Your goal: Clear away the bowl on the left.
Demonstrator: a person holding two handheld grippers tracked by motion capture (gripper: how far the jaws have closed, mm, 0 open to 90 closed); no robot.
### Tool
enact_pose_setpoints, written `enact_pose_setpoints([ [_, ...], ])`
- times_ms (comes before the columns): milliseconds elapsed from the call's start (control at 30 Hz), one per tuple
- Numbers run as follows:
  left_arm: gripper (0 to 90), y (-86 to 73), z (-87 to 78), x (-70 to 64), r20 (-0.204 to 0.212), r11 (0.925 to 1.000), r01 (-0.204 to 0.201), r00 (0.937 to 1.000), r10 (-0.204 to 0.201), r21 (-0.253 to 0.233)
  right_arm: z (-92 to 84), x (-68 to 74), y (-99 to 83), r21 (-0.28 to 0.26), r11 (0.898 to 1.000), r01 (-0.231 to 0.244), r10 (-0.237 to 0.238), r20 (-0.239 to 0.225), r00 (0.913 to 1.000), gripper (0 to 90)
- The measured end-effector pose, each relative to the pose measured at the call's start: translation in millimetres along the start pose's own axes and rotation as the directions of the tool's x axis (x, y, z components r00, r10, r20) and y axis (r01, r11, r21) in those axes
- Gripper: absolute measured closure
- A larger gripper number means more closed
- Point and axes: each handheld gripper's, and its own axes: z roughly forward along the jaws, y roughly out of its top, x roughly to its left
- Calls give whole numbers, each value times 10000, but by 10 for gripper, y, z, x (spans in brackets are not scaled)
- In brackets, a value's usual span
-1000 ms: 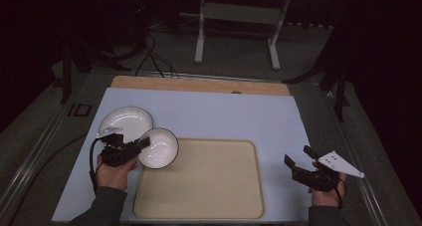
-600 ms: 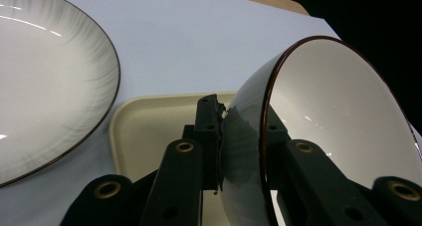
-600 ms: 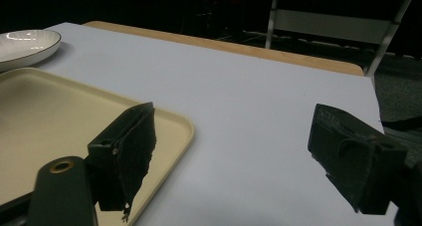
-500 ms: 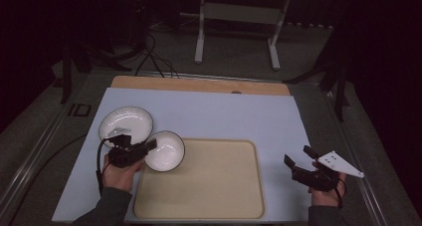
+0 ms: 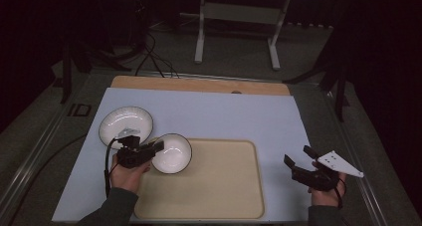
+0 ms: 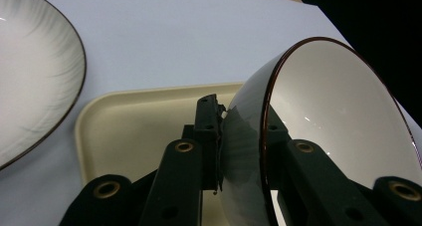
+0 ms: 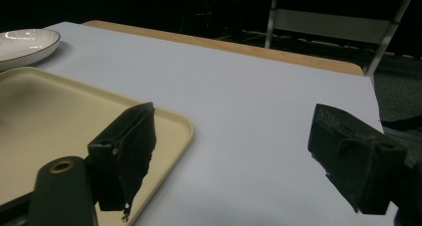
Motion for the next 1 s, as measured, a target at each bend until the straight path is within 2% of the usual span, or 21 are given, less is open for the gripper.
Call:
enact_pose_setpoints([
  [733,780,-91,288,-255,314,9962,-615,9977,596,613,-8,-9,0,-18,10000,-41,41,29,10000,185],
  [1000,779,-104,352,-294,411,9954,-626,9974,597,725,-8,-11,0,-18,10000,-26,26,39,10000,185],
])
